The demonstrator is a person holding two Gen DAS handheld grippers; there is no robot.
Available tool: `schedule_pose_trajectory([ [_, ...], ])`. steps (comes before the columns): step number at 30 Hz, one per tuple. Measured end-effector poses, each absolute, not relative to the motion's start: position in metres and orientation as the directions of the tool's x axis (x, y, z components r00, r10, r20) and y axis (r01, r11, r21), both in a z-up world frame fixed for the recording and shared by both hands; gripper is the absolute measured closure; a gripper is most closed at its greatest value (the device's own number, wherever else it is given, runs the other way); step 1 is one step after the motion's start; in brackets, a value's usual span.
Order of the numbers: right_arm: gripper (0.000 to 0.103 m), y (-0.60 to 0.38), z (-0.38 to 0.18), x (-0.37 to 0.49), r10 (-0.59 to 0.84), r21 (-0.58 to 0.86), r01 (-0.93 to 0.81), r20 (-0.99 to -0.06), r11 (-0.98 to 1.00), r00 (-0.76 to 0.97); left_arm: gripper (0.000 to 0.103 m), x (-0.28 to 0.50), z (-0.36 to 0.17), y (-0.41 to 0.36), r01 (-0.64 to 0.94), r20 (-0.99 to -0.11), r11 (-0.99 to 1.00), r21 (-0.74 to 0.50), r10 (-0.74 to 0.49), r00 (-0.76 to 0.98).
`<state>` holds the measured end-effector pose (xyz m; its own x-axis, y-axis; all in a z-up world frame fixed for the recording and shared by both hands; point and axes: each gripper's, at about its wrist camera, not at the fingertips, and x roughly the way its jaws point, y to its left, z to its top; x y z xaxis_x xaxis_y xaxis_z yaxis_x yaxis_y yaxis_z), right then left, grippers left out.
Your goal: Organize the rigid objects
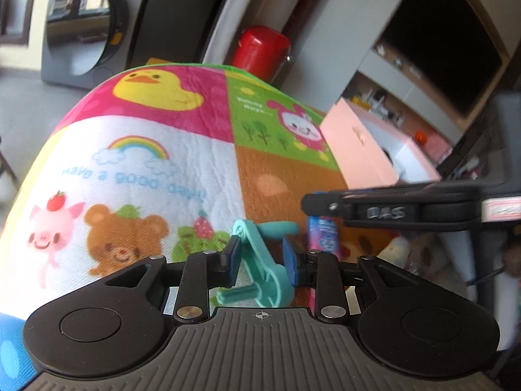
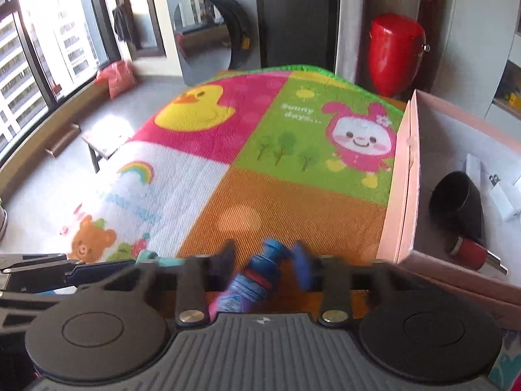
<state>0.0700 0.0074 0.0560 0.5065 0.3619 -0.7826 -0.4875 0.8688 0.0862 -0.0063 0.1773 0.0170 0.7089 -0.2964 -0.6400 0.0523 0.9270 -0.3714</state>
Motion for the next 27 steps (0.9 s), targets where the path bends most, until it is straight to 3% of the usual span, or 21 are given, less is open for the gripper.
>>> schedule_pose_trajectory([
  [9,0.076,-0.052,0.103,0.005,0.443,0.052,-0.548,-0.654,0.835,0.613,0.069,0.010,0.017,0.140,0.086,-0.658,0.983,-0.163,-0.173,0.733],
  [11,0.102,-0.067,0.116,-0.011,0.436,0.012,-0.545,-0.616,0.838,0.656,0.070,0.010,0.017,0.128,0.106,-0.668,0.991,-0.083,-0.134,0.732],
  [14,0.102,-0.088,0.131,-0.030,0.429,-0.037,-0.533,-0.549,0.845,0.718,0.068,0.011,0.016,0.118,0.117,-0.672,0.993,-0.018,-0.098,0.734],
  [17,0.102,-0.103,0.135,-0.040,0.412,-0.059,-0.516,-0.528,0.855,0.743,0.068,0.011,0.016,0.121,0.111,-0.673,0.993,-0.033,-0.104,0.732],
  [24,0.100,-0.110,0.112,-0.022,0.428,0.048,-0.501,-0.595,0.864,0.680,0.068,0.003,0.012,0.120,0.111,-0.636,0.993,-0.025,-0.102,0.765],
  [27,0.089,-0.099,0.104,0.000,0.477,0.159,-0.502,-0.638,0.850,0.605,0.068,0.001,0.012,0.124,0.126,-0.638,0.991,-0.048,-0.128,0.759],
])
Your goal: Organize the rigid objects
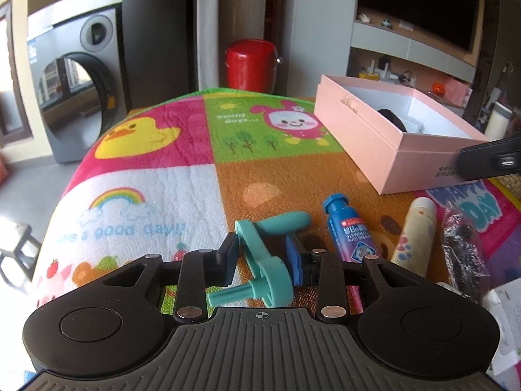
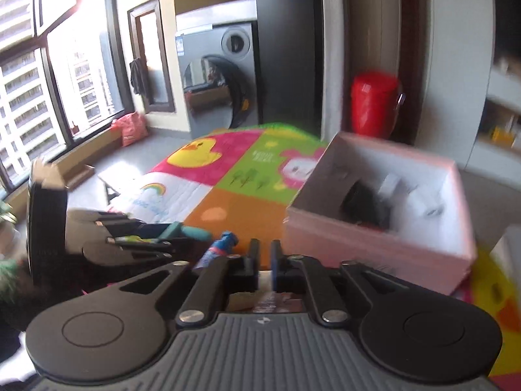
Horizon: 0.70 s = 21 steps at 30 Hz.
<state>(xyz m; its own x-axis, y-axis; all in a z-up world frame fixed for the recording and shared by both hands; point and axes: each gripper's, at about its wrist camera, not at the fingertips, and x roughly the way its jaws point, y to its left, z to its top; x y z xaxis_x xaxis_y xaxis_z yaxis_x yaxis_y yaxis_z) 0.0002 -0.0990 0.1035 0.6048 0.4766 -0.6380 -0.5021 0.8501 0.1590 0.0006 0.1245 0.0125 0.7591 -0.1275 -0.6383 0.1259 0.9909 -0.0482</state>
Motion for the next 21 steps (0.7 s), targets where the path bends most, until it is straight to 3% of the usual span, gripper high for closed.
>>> schedule_pose_trajectory([
  [4,0.089,-0.067,0.091,0.035,0.512,0.259,-0.487,-0.693,0.834,0.508,0.069,-0.004,0.012,0.136,0.134,-0.629,0.984,-0.115,-0.177,0.757],
  [6,0.086,-0.047,0.081,0.048,0.483,0.240,-0.475,-0.720,0.847,0.498,0.069,-0.006,0.011,0.139,0.137,-0.625,0.982,-0.129,-0.188,0.758],
  [9,0.072,-0.017,0.064,0.062,0.400,0.150,-0.462,-0.762,0.874,0.509,0.069,-0.007,0.011,0.138,0.136,-0.622,0.982,-0.130,-0.188,0.760],
  [13,0.071,-0.005,0.043,0.076,0.352,0.133,-0.435,-0.806,0.891,0.475,0.069,-0.008,0.011,0.135,0.135,-0.622,0.985,-0.108,-0.173,0.764],
  [14,0.076,-0.007,0.044,0.074,0.360,0.135,-0.441,-0.800,0.887,0.480,0.069,-0.008,0.010,0.135,0.134,-0.621,0.985,-0.112,-0.174,0.765],
  [18,0.084,-0.028,0.068,0.053,0.441,0.193,-0.468,-0.742,0.862,0.506,0.069,-0.009,0.010,0.140,0.125,-0.613,0.982,-0.145,-0.188,0.767],
  [21,0.084,-0.050,0.099,0.026,0.475,0.194,-0.481,-0.663,0.855,0.578,0.076,-0.009,0.010,0.143,0.103,-0.611,0.983,-0.152,-0.176,0.772],
])
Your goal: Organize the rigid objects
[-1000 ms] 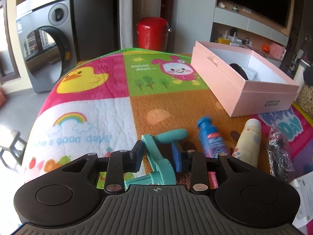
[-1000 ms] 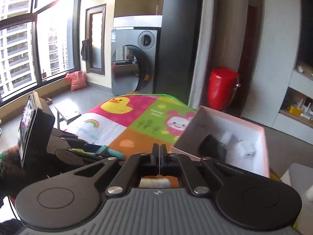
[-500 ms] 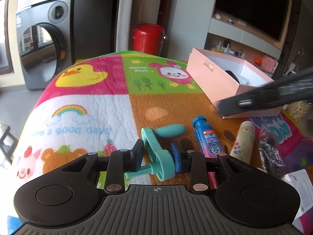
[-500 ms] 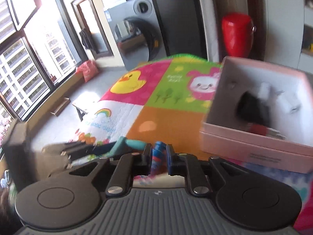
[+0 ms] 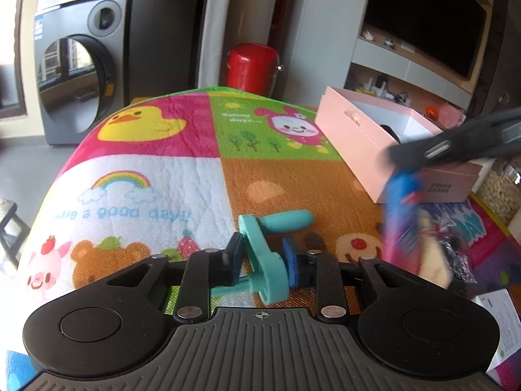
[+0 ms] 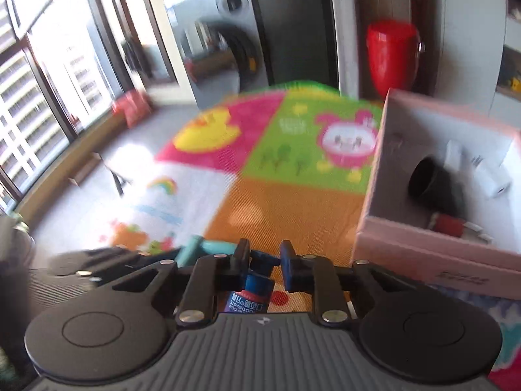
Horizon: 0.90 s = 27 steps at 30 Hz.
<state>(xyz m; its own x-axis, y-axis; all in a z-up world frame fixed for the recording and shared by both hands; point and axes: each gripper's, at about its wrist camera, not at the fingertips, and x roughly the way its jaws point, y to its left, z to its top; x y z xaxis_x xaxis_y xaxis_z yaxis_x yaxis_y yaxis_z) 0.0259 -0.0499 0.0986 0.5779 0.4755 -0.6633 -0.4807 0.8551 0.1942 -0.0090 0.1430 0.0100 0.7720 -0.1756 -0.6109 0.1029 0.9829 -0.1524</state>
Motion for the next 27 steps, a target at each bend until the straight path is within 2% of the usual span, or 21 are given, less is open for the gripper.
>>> schedule_pose_trajectory([
  [6,0.084,-0.087,0.144,-0.020,0.480,0.124,-0.491,-0.512,0.862,0.712,0.087,-0.013,0.011,0.153,0.085,-0.589,0.976,-0.201,-0.190,0.786],
  [9,0.084,-0.102,0.158,-0.031,0.472,0.108,-0.480,-0.463,0.870,0.751,0.088,-0.020,0.016,0.147,0.093,-0.566,0.984,-0.154,-0.165,0.808],
  [15,0.084,-0.147,0.171,-0.044,0.391,0.089,-0.390,-0.406,0.917,0.826,0.088,-0.046,0.024,0.125,0.197,-0.543,0.979,-0.050,-0.192,0.817],
  [19,0.084,-0.180,0.171,-0.051,0.313,0.086,-0.305,-0.400,0.949,0.861,0.088,-0.059,0.035,0.123,0.231,-0.525,0.968,-0.097,-0.247,0.815],
  [21,0.084,-0.197,0.170,-0.055,0.284,0.088,-0.272,-0.395,0.958,0.874,0.088,-0.064,0.050,0.120,0.267,-0.489,0.955,-0.129,-0.295,0.821],
  [27,0.084,-0.236,0.183,-0.058,0.204,0.085,-0.186,-0.344,0.979,0.917,0.088,-0.040,0.119,0.084,0.384,-0.351,0.917,-0.107,-0.396,0.849],
])
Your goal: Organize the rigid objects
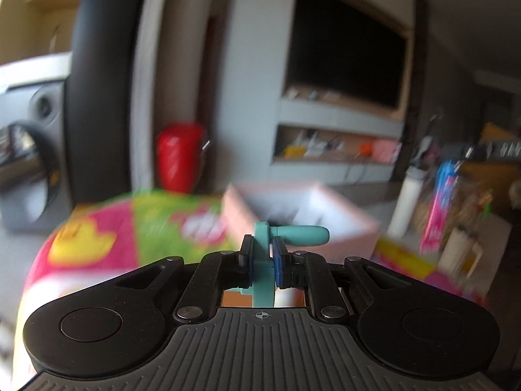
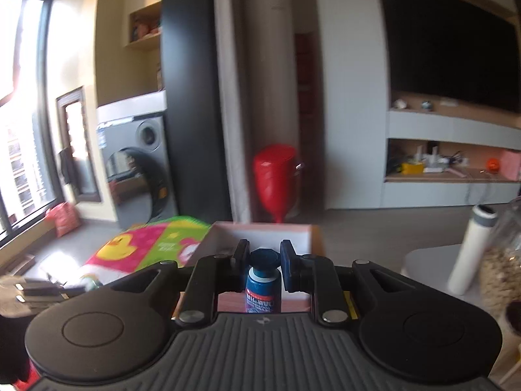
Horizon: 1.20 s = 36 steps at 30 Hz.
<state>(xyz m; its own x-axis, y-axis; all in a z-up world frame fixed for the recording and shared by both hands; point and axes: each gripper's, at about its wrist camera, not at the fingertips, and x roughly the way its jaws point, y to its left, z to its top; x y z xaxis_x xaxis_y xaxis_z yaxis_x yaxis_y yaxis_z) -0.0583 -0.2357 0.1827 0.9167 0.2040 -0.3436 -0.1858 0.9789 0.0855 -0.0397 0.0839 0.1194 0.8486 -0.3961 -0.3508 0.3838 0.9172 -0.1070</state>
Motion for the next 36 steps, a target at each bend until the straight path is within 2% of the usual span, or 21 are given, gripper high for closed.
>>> schedule_pose_trajectory([
  [4,0.084,-0.243,0.199,-0.044,0.201,0.084,-0.185,-0.288,0.979,0.936,0.088,0.003,0.152,0.047,0.428,-0.296,0.903,-0.047,-0.422,0.857],
  [7,0.084,-0.238,0.202,-0.025,0.177,0.042,-0.172,-0.267,0.984,0.947,0.088,0.043,0.156,0.029,0.448,-0.306,0.890,-0.086,-0.451,0.838],
  [9,0.084,-0.232,0.201,-0.009,0.166,0.014,-0.169,-0.278,0.986,0.946,0.088,0.068,0.149,0.018,0.456,-0.329,0.881,-0.129,-0.472,0.818],
  [12,0.084,-0.219,0.196,0.031,0.209,0.003,-0.221,-0.334,0.975,0.919,0.087,0.116,0.126,0.009,0.415,-0.440,0.878,-0.239,-0.479,0.760],
  [13,0.081,-0.215,0.195,0.046,0.200,-0.003,-0.215,-0.348,0.977,0.916,0.087,0.125,0.117,0.010,0.388,-0.449,0.884,-0.262,-0.468,0.762],
  [14,0.072,-0.210,0.192,0.061,0.172,-0.021,-0.193,-0.369,0.981,0.913,0.086,0.130,0.109,0.013,0.366,-0.450,0.890,-0.271,-0.453,0.770],
  [16,0.062,-0.206,0.183,0.083,0.138,-0.037,-0.168,-0.409,0.985,0.902,0.086,0.129,0.100,0.025,0.330,-0.449,0.902,-0.279,-0.426,0.785],
  [18,0.056,-0.210,0.173,0.088,0.158,0.004,-0.175,-0.446,0.985,0.881,0.086,0.115,0.093,0.043,0.324,-0.439,0.897,-0.302,-0.432,0.788],
  [20,0.040,-0.218,0.161,0.085,0.196,0.054,-0.193,-0.470,0.980,0.861,0.086,0.098,0.087,0.061,0.321,-0.431,0.894,-0.312,-0.434,0.791],
  [24,0.036,-0.230,0.130,0.064,0.208,0.081,-0.194,-0.513,0.978,0.833,0.086,0.059,0.078,0.081,0.347,-0.459,0.898,-0.272,-0.438,0.773],
  [29,0.025,-0.232,0.091,0.021,0.273,0.108,-0.257,-0.552,0.960,0.788,0.086,0.024,0.054,0.094,0.387,-0.532,0.883,-0.266,-0.469,0.705],
  [34,0.024,-0.219,0.074,-0.019,0.444,0.151,-0.454,-0.612,0.878,0.655,0.086,-0.006,0.037,0.109,0.361,-0.564,0.884,-0.297,-0.468,0.680],
  [36,0.021,-0.214,0.071,-0.032,0.519,0.202,-0.520,-0.620,0.830,0.588,0.086,-0.012,0.032,0.112,0.364,-0.562,0.878,-0.312,-0.479,0.675],
])
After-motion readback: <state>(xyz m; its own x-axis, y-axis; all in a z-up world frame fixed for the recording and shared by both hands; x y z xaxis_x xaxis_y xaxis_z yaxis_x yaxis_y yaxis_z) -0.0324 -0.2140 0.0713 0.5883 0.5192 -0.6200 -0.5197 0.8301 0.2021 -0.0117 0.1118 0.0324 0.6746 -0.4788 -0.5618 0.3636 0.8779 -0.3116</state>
